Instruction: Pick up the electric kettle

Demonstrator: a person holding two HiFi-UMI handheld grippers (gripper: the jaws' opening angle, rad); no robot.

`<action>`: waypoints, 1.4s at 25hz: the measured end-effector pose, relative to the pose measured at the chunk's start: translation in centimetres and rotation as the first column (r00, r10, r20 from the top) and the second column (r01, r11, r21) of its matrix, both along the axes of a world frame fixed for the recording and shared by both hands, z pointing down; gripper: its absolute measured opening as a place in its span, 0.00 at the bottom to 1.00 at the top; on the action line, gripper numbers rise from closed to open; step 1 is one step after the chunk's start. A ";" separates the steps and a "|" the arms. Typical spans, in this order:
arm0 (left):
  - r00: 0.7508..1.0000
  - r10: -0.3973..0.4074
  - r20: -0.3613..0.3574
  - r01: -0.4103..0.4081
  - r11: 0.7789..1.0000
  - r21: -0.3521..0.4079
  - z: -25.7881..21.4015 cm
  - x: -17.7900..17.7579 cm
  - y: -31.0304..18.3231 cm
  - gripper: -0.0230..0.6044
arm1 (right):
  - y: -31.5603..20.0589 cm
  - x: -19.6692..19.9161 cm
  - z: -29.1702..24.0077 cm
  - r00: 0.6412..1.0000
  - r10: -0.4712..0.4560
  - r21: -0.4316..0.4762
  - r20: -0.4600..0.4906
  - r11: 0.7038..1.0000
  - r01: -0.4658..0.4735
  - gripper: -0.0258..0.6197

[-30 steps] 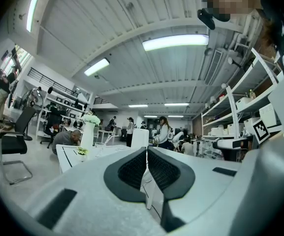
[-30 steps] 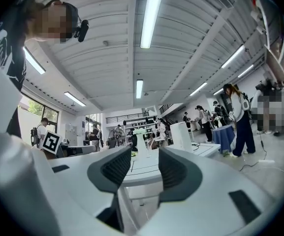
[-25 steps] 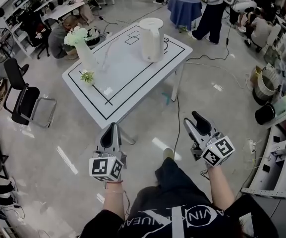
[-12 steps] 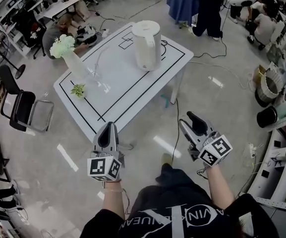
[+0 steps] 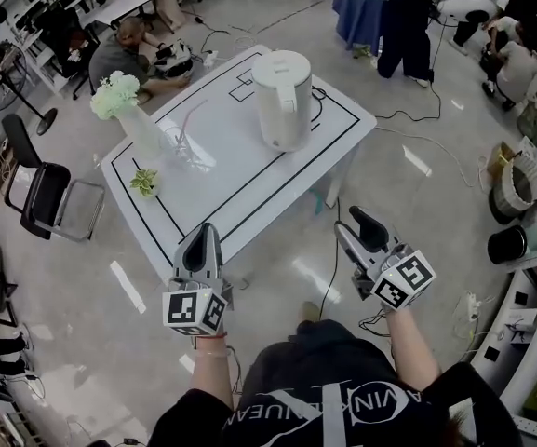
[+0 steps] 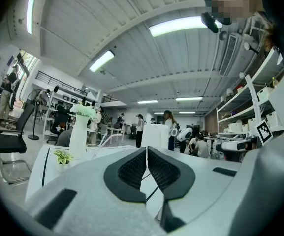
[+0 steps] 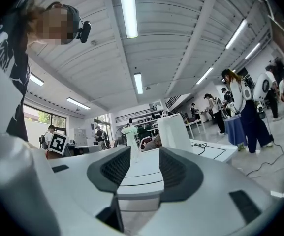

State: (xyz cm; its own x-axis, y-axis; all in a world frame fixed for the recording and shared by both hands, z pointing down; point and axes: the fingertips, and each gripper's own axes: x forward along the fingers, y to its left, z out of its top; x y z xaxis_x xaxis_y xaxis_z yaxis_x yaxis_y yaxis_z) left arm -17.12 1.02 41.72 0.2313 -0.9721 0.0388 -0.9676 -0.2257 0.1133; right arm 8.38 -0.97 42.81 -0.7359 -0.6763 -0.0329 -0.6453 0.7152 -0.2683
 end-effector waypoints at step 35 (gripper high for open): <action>0.996 0.093 0.014 -0.093 0.996 0.000 -0.4 2.3 -14.4 0.06 | -14.6 -5.9 -1.7 0.985 -0.171 0.027 -0.006 0.985 0.171 0.29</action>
State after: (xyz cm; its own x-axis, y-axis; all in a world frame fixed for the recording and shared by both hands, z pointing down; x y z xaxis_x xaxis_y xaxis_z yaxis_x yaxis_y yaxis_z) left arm -14.82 -13.41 41.30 0.3199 -0.9465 0.0420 -0.9440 -0.3146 0.0997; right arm 2.46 -15.60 41.15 -0.8410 -0.5391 -0.0465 -0.5136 0.8223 -0.2450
